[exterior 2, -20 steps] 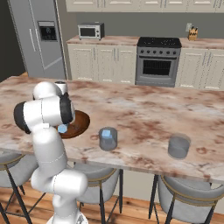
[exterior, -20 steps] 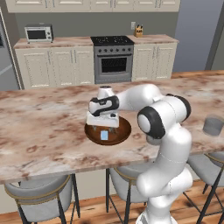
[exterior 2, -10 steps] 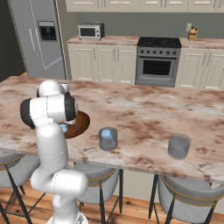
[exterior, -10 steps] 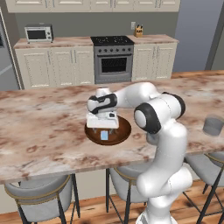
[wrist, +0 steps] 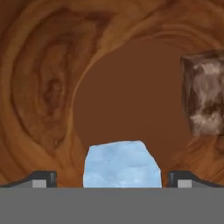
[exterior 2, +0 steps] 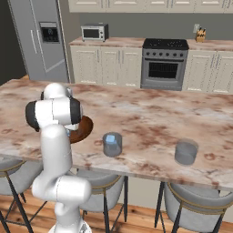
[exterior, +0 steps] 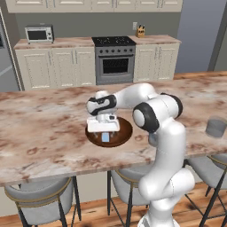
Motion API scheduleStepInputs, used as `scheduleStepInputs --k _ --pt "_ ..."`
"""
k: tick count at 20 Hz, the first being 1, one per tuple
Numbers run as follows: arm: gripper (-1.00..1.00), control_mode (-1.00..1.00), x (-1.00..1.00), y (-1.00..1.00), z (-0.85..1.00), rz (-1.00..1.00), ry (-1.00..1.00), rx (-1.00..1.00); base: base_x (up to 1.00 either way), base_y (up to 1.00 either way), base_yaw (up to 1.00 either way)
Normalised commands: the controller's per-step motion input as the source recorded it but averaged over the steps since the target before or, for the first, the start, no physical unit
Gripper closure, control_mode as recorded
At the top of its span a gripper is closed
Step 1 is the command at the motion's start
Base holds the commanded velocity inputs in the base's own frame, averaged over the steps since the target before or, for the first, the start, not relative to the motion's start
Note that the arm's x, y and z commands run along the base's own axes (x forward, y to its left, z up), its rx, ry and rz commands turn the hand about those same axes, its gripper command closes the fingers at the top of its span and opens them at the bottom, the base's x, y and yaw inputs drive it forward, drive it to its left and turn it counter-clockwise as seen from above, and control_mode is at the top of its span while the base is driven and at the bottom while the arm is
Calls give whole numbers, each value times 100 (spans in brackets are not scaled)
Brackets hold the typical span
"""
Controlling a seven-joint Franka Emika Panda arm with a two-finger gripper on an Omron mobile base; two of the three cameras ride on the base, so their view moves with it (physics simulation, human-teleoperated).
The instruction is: There are four ice cubes in the ice bowl. Place two ice cubes in each glass of water.
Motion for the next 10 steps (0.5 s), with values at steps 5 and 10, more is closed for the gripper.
scheduleStepInputs --k 5,10 --pt "100 -100 -10 0 -6 0 3 -1 0 0 0" --pt "100 -100 0 0 0 0 0 0 0 0 0"
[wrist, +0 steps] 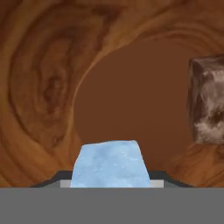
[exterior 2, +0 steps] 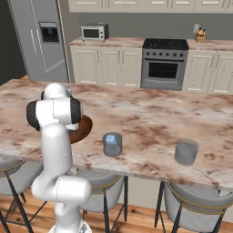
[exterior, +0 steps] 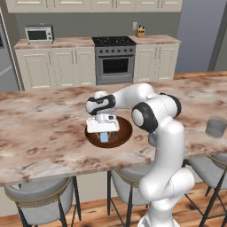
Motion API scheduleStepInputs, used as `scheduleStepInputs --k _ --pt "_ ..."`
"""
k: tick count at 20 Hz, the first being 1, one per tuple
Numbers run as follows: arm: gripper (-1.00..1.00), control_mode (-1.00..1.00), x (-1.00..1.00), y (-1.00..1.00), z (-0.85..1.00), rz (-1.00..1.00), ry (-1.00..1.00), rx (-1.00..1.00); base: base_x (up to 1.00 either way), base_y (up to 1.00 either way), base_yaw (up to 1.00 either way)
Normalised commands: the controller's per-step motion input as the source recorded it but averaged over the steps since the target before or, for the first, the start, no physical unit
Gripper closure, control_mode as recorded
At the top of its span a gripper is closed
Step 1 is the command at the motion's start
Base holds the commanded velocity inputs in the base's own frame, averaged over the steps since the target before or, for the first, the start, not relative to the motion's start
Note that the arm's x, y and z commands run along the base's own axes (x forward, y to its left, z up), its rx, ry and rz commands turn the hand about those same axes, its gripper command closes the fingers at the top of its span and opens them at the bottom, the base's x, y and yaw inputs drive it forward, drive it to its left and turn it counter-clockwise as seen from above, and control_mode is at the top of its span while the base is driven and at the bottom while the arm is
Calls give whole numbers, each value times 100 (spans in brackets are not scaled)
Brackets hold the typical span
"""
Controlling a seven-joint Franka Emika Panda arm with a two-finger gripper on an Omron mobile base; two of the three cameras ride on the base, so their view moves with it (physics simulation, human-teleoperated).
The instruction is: There are four ice cubes in the ice bowl. Place two ice cubes in each glass of water.
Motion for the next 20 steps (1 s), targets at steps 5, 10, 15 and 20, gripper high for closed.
scheduleStepInputs --k 5,10,15,20 --pt "100 -100 -18 -5 41 0 -16 2 0 0 0" --pt "100 -100 -38 -16 99 0 -24 0 0 0 0" --pt "100 -100 -70 -50 100 0 -30 0 0 0 0" --pt "100 -100 -74 -67 100 -6 -27 0 0 0 0"
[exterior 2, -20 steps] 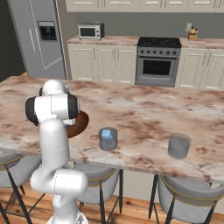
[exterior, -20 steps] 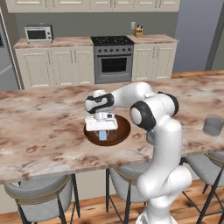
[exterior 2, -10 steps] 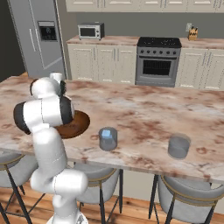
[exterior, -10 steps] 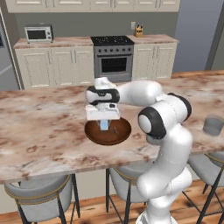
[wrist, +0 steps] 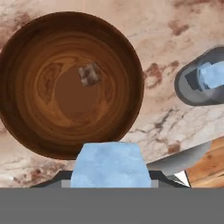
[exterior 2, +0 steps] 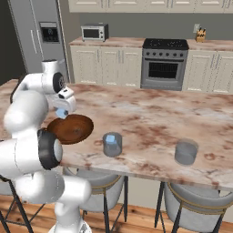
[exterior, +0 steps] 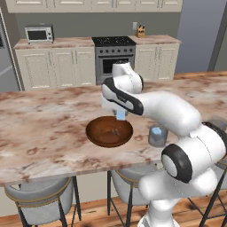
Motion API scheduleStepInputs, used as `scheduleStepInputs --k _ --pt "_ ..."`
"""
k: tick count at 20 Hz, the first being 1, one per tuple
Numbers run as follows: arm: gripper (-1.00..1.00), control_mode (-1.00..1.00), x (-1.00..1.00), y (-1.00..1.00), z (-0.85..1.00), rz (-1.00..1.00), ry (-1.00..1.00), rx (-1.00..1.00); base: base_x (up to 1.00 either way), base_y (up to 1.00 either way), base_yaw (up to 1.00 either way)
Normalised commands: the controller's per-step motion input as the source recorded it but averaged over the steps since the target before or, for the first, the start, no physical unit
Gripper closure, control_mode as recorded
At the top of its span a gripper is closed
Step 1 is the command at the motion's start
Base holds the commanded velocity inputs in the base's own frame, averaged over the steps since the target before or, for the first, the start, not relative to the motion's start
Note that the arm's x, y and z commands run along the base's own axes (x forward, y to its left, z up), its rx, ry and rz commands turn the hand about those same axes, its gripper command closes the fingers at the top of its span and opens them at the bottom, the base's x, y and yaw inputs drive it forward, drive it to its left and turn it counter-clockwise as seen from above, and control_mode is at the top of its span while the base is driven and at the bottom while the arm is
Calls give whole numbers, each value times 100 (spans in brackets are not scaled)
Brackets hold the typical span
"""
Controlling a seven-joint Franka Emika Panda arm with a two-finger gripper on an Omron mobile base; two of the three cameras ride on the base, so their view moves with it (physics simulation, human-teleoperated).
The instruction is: There are four ice cubes in the ice bowl. Place two ice cubes in each glass of water.
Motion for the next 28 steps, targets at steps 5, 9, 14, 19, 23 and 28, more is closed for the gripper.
scheduleStepInputs --k 5,9,14,19,23,28 --pt "100 -100 -64 -82 84 -12 -15 0 0 0 0" --pt "100 -100 -61 -99 59 -15 -4 -1 0 0 0" --pt "100 -100 -50 -100 48 -18 0 -5 0 0 0" --pt "100 -100 -55 -100 17 -17 0 1 0 0 0" --pt "100 -100 -67 -100 0 -15 0 9 0 0 0" --pt "100 -100 -55 -100 0 -17 0 8 0 0 0"
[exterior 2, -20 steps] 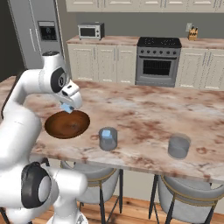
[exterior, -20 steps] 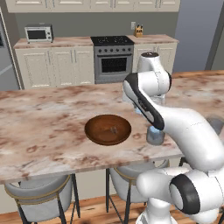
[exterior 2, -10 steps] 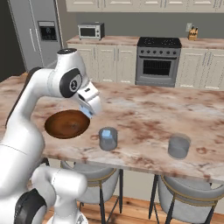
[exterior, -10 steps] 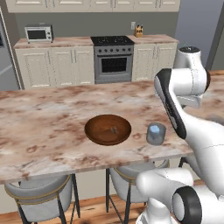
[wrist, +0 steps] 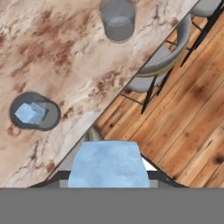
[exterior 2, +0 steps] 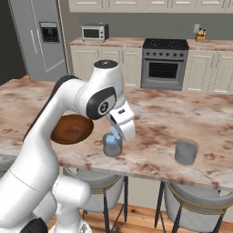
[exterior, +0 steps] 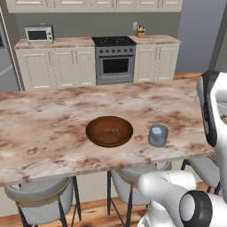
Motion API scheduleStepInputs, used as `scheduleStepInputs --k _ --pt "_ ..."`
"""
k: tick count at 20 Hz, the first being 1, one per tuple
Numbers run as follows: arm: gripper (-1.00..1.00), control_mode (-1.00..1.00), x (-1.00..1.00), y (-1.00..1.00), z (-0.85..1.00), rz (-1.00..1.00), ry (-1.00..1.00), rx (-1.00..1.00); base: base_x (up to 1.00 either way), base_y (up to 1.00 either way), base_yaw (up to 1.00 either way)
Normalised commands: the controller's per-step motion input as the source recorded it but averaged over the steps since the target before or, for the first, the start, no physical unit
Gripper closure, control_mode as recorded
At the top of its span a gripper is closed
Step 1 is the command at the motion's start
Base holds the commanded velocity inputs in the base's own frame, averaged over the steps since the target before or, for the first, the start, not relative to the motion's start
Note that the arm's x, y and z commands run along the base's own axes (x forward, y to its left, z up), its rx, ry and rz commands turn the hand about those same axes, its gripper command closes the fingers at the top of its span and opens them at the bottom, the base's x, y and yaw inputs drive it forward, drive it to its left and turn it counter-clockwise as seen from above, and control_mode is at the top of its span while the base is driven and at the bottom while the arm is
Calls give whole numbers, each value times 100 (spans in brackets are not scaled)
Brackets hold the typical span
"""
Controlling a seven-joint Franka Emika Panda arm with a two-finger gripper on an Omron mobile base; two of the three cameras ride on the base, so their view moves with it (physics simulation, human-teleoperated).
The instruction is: There are four ice cubes in the ice bowl. Place two ice cubes in each glass of water.
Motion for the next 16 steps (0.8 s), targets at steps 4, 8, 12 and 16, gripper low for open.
scheduleStepInputs --k 4,8,12,16 --pt "100 -100 -41 -100 0 -19 0 6 0 0 0" --pt "100 -100 -17 -84 -6 -21 4 2 0 0 0" --pt "100 -100 9 -58 -2 -10 1 1 0 0 0" --pt "100 -100 46 -44 0 0 0 11 0 0 0"
